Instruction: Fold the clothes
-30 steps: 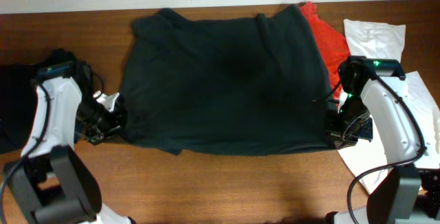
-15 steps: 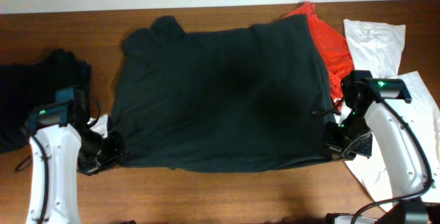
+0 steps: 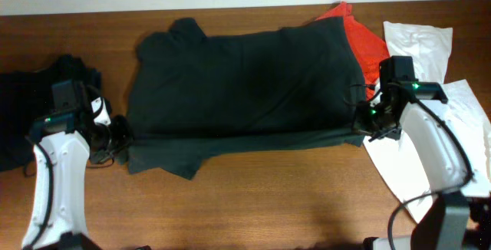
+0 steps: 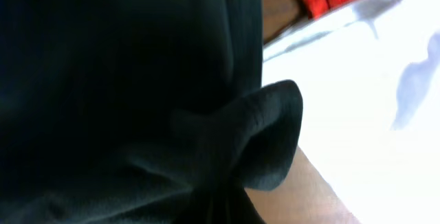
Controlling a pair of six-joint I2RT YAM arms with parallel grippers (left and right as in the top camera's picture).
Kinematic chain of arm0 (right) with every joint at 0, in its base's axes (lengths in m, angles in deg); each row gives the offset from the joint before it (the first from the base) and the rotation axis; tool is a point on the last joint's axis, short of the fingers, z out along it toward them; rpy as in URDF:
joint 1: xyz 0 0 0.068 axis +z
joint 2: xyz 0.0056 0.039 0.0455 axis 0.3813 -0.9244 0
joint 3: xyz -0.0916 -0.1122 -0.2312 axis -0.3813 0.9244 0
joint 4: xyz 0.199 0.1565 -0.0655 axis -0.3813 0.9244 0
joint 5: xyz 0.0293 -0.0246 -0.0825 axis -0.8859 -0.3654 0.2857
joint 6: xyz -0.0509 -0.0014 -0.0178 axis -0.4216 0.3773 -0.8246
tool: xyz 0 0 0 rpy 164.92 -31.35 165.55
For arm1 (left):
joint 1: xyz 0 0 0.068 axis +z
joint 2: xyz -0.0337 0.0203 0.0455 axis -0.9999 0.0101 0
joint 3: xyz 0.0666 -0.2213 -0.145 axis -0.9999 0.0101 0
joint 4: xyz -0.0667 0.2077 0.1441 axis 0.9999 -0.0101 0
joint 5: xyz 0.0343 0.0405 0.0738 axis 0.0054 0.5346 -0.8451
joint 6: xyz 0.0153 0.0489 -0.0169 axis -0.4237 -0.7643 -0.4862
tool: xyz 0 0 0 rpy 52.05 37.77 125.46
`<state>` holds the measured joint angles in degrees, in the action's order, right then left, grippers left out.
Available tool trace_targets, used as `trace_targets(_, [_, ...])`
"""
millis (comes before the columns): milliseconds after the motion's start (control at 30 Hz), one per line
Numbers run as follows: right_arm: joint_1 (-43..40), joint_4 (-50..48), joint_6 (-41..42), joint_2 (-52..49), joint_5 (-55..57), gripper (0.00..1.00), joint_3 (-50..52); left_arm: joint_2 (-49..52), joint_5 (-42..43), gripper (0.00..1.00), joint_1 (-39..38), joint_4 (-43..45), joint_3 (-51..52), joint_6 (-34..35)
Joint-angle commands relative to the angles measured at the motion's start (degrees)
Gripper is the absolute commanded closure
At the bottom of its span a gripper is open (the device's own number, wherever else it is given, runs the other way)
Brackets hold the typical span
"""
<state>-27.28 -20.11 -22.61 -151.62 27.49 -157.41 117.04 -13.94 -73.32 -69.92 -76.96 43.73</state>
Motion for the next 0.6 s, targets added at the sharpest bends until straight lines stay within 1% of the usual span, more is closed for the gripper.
trace_targets(0, [-0.4,-4.7,-2.6,-3.0,0.1,0.96,-0.1,4.7,3.7,1.00,0.3,5.1,0.3,0.7])
trace_targets(133, [-0.4,-14.8,-2.8,-4.3,0.1,0.96,-0.1,8.7,7.9,1.00,0.2,13.3,0.3,0.7])
trace_targets(267, [-0.4,-23.2,-2.8,-6.6,0.1,0.96,-0.1,12.8,9.6,1.00,0.2,20.8,0.3,0.7])
trace_targets(433, [-0.4,-28.7,-3.0,-10.5,0.1,0.96,-0.1,18.0,10.7,1.00,-0.3,26.4,0.3,0.7])
trace_targets(567, [-0.5,-29.0,-3.0,-11.4,0.1,0.96,-0.1,18.5,13.5,1.00,-0.3,29.3,0.2,0.7])
